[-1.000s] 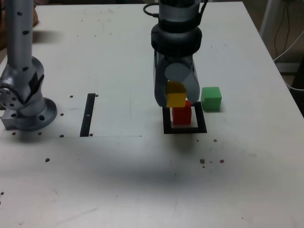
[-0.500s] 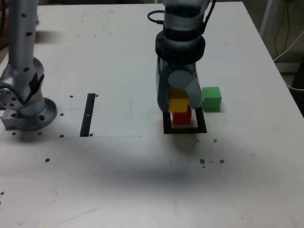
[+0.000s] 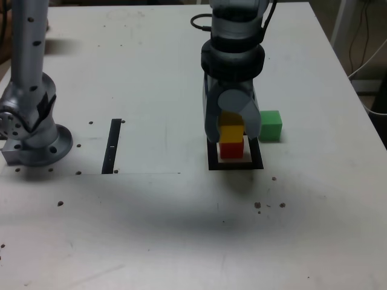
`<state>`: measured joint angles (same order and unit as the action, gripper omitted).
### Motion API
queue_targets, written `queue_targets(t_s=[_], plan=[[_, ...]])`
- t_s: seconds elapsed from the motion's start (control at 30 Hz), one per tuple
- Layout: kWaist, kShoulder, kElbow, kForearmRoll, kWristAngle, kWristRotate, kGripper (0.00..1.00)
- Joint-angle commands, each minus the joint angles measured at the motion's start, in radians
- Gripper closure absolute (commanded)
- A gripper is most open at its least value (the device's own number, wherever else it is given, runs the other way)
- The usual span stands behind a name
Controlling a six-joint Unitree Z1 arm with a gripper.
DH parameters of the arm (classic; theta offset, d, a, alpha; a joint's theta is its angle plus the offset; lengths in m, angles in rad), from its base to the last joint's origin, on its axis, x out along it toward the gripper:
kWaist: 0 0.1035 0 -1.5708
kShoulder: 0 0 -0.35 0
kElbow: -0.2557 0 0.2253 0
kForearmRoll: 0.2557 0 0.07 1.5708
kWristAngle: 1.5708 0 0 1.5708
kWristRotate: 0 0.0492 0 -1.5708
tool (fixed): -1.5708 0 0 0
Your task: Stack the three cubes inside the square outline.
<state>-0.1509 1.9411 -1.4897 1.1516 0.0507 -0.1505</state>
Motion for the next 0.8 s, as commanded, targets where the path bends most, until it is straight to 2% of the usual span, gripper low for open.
queue_targets(t_s=[0.0,0.77], plan=[[0.002,0.006,-0.002,-0.003,0.002,-0.001,0.81],[0.009,0.010,0.014,-0.009,0.010,-0.001,0.71]])
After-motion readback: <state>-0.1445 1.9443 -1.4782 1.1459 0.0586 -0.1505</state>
